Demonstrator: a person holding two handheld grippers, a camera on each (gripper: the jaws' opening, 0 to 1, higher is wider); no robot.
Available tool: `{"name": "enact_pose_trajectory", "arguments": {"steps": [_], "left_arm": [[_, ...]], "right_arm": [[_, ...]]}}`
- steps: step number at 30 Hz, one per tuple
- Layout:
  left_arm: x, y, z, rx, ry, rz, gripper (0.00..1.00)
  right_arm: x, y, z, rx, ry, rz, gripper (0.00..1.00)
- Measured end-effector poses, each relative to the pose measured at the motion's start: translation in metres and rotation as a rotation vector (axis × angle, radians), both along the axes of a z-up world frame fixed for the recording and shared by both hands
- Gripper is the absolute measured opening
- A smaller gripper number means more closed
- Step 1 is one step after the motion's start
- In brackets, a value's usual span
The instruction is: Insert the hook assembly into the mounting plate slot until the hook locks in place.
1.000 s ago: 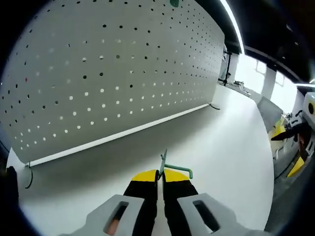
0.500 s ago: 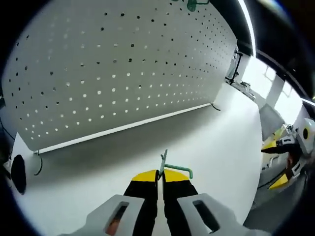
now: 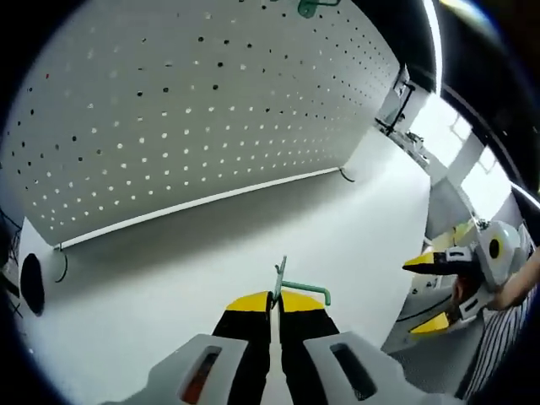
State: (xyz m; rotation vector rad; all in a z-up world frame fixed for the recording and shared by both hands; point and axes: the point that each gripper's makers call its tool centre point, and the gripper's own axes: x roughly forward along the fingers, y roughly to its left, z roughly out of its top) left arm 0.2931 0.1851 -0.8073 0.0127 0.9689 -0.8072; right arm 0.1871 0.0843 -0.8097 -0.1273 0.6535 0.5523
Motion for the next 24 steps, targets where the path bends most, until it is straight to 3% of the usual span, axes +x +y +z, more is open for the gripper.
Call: {"name": "enact_pose_trajectory", "arguments": {"steps": [5, 9, 15, 19, 22, 24], "left_arm": [[-0.026, -0.004, -0.001, 0.042, 0.104, -0.056, 0.01], [-0.039, -0.008, -0.002, 0.068, 0.133, -0.091, 0.01], [-0.065, -0.018, -0.014, 0.09, 0.247, -0.15, 0.01], [-0.07, -0.026, -0.015, 0.089, 0.243, -0.172, 0.01], [-0.079, -0.031, -0.015, 0.041, 0.327, -0.153, 0.01], [-0.081, -0.03, -0.016, 0.036, 0.344, -0.151, 0.01]], "right_arm": [[0.009, 0.028, 0.015, -0.033, -0.067, 0.127, 0.45], [0.01, 0.045, 0.013, -0.05, -0.061, 0.196, 0.42], [0.005, 0.06, 0.008, -0.118, -0.069, 0.296, 0.37], [0.005, 0.064, 0.007, -0.155, -0.076, 0.327, 0.33], [0.012, 0.063, 0.012, -0.25, -0.166, 0.373, 0.3], [0.013, 0.066, 0.013, -0.306, -0.206, 0.422, 0.25]]}}
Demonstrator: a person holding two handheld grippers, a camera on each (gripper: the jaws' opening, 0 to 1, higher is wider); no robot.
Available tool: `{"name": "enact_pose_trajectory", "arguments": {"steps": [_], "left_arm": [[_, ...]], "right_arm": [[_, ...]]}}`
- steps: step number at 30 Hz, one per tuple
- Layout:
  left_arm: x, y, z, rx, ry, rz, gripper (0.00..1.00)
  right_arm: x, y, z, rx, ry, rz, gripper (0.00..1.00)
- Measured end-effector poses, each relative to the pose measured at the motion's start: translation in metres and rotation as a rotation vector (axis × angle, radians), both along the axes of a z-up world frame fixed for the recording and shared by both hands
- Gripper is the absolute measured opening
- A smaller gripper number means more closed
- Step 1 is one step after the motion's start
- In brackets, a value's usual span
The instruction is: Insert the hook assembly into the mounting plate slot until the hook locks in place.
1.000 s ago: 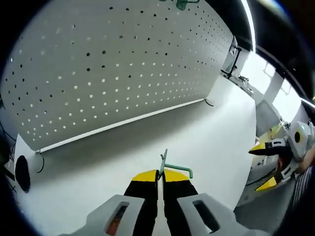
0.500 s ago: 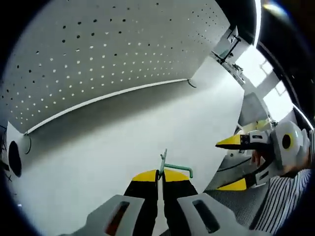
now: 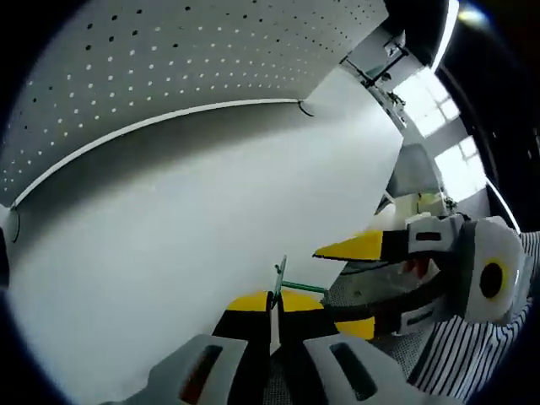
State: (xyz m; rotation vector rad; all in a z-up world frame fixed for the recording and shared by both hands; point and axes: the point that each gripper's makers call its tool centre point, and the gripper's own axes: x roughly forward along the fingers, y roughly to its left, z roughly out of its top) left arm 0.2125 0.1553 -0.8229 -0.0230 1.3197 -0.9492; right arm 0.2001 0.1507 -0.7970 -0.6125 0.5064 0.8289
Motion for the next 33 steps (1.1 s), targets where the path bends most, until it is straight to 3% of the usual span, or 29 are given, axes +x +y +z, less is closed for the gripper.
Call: {"name": "enact_pose_trajectory", "arguments": {"steps": [5, 9, 11, 19, 24, 33], "left_arm": [[-0.002, 0.005, 0.001, -0.009, 0.029, 0.015, 0.01], [-0.002, 0.004, 0.005, -0.056, 0.063, 0.074, 0.01], [-0.003, 0.005, 0.004, -0.068, 0.076, 0.086, 0.01], [-0.01, 0.004, 0.004, -0.098, 0.131, 0.114, 0.01], [-0.012, 0.004, 0.005, -0.104, 0.132, 0.106, 0.01], [-0.015, 0.005, 0.005, -0.104, 0.129, 0.075, 0.01]], "right_arm": [[-0.002, 0.005, -0.003, -0.055, -0.025, 0.053, 0.19], [0.0, 0.004, 0.0, -0.135, -0.099, 0.102, 0.17], [-0.001, 0.007, 0.003, -0.129, -0.119, 0.111, 0.14], [-0.003, 0.009, -0.002, -0.167, -0.125, 0.149, 0.07], [-0.004, 0.009, -0.005, -0.165, -0.11, 0.159, 0.03], [-0.005, 0.01, -0.006, -0.096, -0.052, 0.124, 0.01]]}}
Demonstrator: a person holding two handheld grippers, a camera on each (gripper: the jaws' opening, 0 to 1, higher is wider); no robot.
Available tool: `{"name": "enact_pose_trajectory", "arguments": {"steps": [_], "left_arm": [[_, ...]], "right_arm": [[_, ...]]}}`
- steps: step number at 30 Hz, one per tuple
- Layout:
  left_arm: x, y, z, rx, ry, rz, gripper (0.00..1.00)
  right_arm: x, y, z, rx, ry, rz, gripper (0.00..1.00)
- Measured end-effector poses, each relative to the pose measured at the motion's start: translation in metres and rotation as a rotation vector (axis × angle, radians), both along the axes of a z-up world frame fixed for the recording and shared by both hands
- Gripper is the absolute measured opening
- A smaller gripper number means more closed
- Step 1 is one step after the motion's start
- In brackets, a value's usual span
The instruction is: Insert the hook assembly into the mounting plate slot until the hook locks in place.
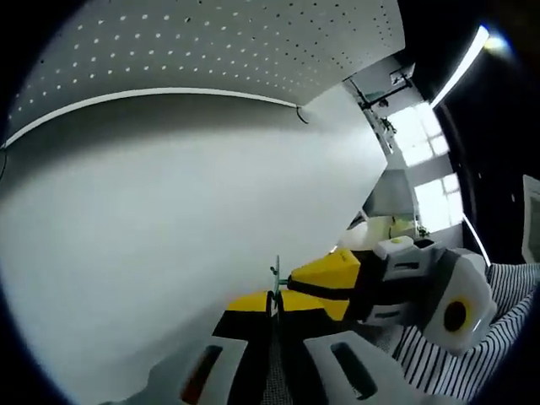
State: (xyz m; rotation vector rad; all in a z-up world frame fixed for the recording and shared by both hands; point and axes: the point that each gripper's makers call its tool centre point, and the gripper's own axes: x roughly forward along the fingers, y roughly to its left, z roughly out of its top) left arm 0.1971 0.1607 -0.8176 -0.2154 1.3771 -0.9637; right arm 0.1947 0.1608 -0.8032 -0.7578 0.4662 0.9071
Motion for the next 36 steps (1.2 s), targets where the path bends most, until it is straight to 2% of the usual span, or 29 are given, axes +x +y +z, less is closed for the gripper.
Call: {"name": "enact_pose_trajectory", "arguments": {"steps": [3, 9, 11, 13, 16, 20, 23, 25, 26, 27, 30, 31, 32, 34, 35, 36], "left_arm": [[-0.001, 0.001, 0.0, 0.006, 0.004, -0.001, 0.01], [0.0, 0.001, 0.003, -0.005, -0.009, 0.002, 0.02], [0.002, -0.002, 0.008, -0.031, -0.072, -0.05, 0.02], [0.004, -0.001, 0.015, -0.048, -0.084, -0.03, 0.02], [0.011, -0.004, 0.024, -0.083, -0.176, -0.043, 0.03], [0.017, -0.002, 0.028, -0.094, -0.275, -0.07, 0.04], [0.015, -0.001, 0.031, -0.098, -0.303, -0.082, 0.04], [0.019, 0.001, 0.03, -0.091, -0.344, -0.079, 0.13], [0.024, 0.002, 0.03, -0.087, -0.386, -0.073, 0.18], [0.024, 0.002, 0.031, -0.083, -0.398, -0.07, 0.21], [0.03, 0.001, 0.038, -0.103, -0.461, -0.047, 0.25], [0.034, 0.002, 0.041, -0.108, -0.493, -0.046, 0.26], [0.041, 0.004, 0.044, -0.101, -0.55, -0.034, 0.27], [0.044, 0.003, 0.054, -0.109, -0.663, -0.063, 0.33], [0.044, 0.003, 0.057, -0.119, -0.693, -0.067, 0.37], [0.043, 0.002, 0.062, -0.142, -0.696, -0.045, 0.4]], "right_arm": [[-0.001, 0.0, -0.001, 0.043, 0.049, -0.043, 0.01], [0.001, 0.0, 0.003, 0.048, 0.05, -0.05, 0.0], [0.001, -0.001, 0.006, 0.071, 0.085, -0.086, 0.0], [0.005, -0.003, 0.013, 0.1, 0.079, -0.094, 0.0], [0.009, -0.005, 0.02, 0.147, 0.104, -0.13, 0.0], [0.015, -0.004, 0.023, 0.221, 0.157, -0.182, 0.0], [0.019, -0.004, 0.025, 0.26, 0.18, -0.213, 0.0], [0.022, -0.004, 0.027, 0.298, 0.207, -0.242, 0.0], [0.023, -0.004, 0.028, 0.318, 0.215, -0.257, 0.0], [0.026, -0.005, 0.03, 0.34, 0.228, -0.277, 0.0], [0.031, -0.007, 0.036, 0.401, 0.253, -0.324, 0.0], [0.032, -0.008, 0.038, 0.418, 0.261, -0.336, 0.0], [0.034, -0.008, 0.041, 0.442, 0.266, -0.35, 0.0], [0.037, -0.01, 0.046, 0.465, 0.261, -0.356, 0.0], [0.039, -0.011, 0.05, 0.482, 0.252, -0.359, 0.0], [0.041, -0.011, 0.055, 0.524, 0.263, -0.382, 0.0]]}}
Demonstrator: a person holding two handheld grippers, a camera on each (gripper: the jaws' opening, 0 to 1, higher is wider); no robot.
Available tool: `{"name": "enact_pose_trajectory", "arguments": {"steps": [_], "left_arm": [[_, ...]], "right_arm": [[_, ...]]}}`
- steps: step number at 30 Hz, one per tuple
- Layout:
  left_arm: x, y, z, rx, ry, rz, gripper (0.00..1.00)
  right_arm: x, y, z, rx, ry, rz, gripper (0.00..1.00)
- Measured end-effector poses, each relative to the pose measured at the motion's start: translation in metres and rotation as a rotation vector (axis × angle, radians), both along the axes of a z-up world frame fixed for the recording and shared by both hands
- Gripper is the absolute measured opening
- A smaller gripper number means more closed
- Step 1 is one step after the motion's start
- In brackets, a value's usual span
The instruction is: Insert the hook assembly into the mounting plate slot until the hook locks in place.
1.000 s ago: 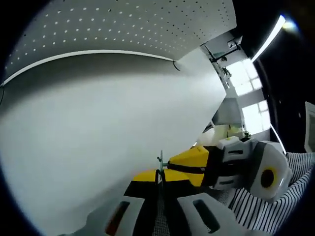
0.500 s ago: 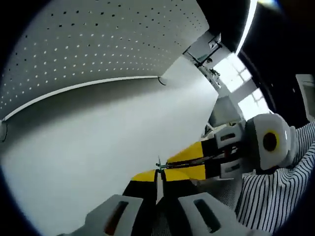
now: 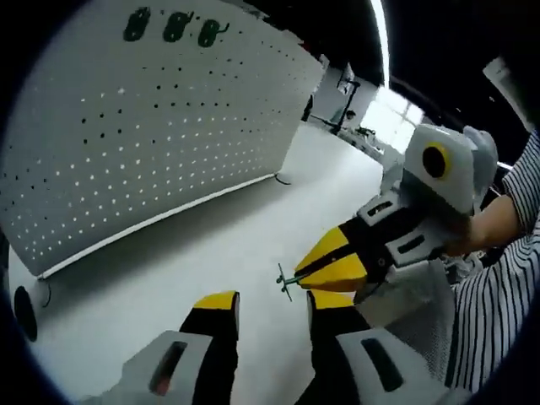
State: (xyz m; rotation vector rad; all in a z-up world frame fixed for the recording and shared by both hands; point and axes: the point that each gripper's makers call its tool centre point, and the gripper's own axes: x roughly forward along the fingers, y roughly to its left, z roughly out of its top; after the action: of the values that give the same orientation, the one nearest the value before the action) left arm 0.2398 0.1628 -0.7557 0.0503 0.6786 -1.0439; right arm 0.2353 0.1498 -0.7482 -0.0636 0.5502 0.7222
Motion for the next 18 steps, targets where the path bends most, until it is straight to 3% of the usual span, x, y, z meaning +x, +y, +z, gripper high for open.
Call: {"name": "enact_pose_trajectory", "arguments": {"steps": [2, 4, 8, 10, 12, 18], "left_arm": [[0.002, 0.0, 0.009, -0.038, -0.048, 0.007, 0.44], [-0.001, 0.0, 0.018, -0.085, -0.058, 0.027, 0.48], [-0.005, 0.0, 0.041, -0.182, -0.177, 0.028, 0.51], [-0.01, 0.0, 0.049, -0.221, -0.173, 0.047, 0.56], [-0.008, 0.002, 0.055, -0.247, -0.194, 0.071, 0.63], [-0.007, 0.011, 0.055, -0.236, -0.191, 0.127, 0.77]], "right_arm": [[0.002, -0.001, 0.006, 0.032, 0.003, -0.013, 0.0], [0.004, -0.001, 0.014, 0.052, -0.001, -0.02, 0.0], [0.009, 0.002, 0.026, 0.077, -0.024, -0.025, 0.0], [0.011, 0.005, 0.03, 0.057, -0.071, -0.006, 0.0], [0.011, 0.008, 0.032, 0.065, -0.063, 0.002, 0.0], [0.009, 0.018, 0.046, 0.12, -0.077, 0.002, 0.0]]}}
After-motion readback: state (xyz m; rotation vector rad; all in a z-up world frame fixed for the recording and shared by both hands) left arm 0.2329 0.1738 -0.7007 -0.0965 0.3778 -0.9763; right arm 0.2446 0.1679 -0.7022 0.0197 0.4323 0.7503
